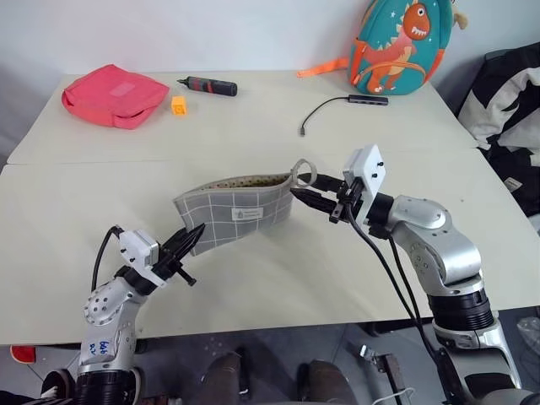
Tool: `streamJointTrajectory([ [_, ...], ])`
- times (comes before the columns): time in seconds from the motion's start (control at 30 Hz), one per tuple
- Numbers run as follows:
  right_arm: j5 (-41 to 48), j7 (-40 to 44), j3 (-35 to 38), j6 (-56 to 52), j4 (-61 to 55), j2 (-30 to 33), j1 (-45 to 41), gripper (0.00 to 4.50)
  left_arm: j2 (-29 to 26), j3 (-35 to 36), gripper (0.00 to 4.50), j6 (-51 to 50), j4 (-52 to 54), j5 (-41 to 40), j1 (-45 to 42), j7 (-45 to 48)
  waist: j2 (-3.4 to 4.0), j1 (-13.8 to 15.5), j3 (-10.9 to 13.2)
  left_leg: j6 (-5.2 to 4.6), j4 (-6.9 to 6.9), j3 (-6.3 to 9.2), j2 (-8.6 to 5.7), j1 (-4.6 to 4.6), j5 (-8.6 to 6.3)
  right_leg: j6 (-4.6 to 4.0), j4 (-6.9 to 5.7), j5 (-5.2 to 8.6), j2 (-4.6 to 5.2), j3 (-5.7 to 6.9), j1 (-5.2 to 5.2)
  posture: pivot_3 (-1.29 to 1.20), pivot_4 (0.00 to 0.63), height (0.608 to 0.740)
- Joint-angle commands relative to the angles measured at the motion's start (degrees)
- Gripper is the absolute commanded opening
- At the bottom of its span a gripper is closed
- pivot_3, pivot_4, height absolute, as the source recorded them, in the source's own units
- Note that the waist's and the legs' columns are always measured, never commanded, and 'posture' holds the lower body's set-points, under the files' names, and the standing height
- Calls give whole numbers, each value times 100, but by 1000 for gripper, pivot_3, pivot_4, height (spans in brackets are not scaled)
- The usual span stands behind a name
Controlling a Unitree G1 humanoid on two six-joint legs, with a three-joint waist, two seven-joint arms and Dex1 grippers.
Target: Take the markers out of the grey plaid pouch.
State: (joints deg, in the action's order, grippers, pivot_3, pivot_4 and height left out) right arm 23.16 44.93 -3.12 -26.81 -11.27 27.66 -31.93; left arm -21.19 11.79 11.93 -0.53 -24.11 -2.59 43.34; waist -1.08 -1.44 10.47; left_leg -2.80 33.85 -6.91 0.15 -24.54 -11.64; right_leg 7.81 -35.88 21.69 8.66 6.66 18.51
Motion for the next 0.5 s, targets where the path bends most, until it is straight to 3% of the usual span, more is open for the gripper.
streamJointTrajectory([
  [0.03,-19,174,302,151,-122,364,84,3068,-125,17,0,380,49,184,-49,85,0,22,0,0,0,0,0,0,-1,0,0,0,0,2,0,0,150,740],
  [0.13,207,429,544,-25,-154,744,61,4075,-229,-38,0,730,-19,377,-91,210,0,34,0,8,1,-1,-1,-2,-9,0,5,0,1,0,0,0,150,740],
  [0.27,280,633,733,-10,1,1055,-106,4075,-282,-125,0,940,-77,453,-148,285,0,35,0,13,2,0,1,-1,-12,0,6,0,4,1,-2,0,150,740],
  [0.5,641,250,297,-393,-923,371,-756,4075,-362,-376,0,1287,-222,728,-194,426,2,-26,1,8,1,-2,19,0,-7,-1,2,0,-1,3,4,0,150,740],
])
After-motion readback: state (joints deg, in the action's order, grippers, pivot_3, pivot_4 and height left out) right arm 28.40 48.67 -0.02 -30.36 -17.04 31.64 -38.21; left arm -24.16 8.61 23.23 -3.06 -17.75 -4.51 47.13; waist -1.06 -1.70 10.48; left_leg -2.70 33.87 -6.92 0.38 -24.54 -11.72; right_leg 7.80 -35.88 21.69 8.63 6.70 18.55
